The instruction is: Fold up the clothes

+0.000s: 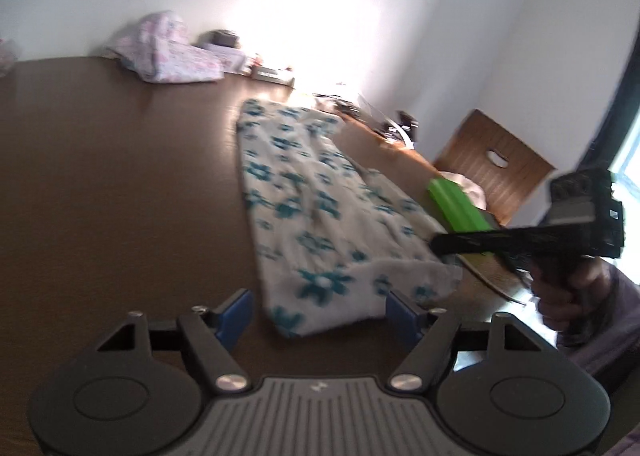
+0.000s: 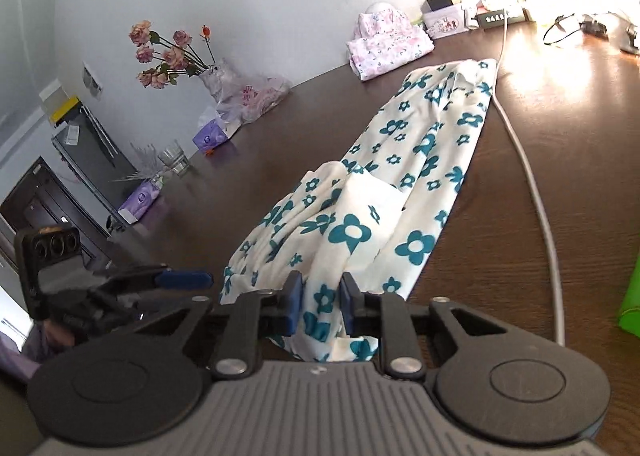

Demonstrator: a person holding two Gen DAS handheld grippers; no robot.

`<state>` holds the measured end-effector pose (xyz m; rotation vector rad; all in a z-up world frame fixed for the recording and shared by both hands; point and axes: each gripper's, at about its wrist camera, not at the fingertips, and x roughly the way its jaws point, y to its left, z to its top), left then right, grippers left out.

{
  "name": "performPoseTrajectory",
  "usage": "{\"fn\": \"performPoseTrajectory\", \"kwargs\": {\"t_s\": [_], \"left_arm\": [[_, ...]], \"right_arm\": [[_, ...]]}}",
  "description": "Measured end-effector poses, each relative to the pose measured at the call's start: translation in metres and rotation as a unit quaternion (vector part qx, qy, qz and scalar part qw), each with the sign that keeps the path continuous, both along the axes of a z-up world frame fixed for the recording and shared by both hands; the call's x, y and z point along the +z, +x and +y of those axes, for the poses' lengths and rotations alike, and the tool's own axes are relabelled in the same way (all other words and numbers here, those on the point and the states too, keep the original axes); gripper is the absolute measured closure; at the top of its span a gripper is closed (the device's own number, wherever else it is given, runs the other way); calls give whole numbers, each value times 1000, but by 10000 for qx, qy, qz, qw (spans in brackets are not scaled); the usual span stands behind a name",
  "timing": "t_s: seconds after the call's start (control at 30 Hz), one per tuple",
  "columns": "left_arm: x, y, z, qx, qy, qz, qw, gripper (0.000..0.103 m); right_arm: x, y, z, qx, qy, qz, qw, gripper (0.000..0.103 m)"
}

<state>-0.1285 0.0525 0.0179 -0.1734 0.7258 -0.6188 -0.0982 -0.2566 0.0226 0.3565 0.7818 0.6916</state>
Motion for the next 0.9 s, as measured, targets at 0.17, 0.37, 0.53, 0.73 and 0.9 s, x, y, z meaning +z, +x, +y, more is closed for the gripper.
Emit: {"fn": "performPoseTrajectory", "kwargs": {"t_s": [0.17, 0.37, 0.53, 0.73, 0.9], "left_arm": [[-9, 9, -9, 109, -6, 74, 9999, 30], [-11, 14, -5, 281, -271, 138, 9991, 31], [-12, 25, -9, 383, -399, 119, 9984, 65], [-14, 34, -8, 254, -806, 332, 9959, 84], [-28, 43, 3, 322, -1056, 852, 9902, 86]], "right_arm": [[-6, -1, 1, -73, 16, 54, 10000, 83], [-10, -3, 2, -156, 52, 106, 9998, 83], [-13, -3, 3, -189, 51, 105, 9998, 83], [-13, -2, 4, -299, 122, 81, 9994, 85], [-12, -2, 13, -462, -78, -13, 9989, 84]]}}
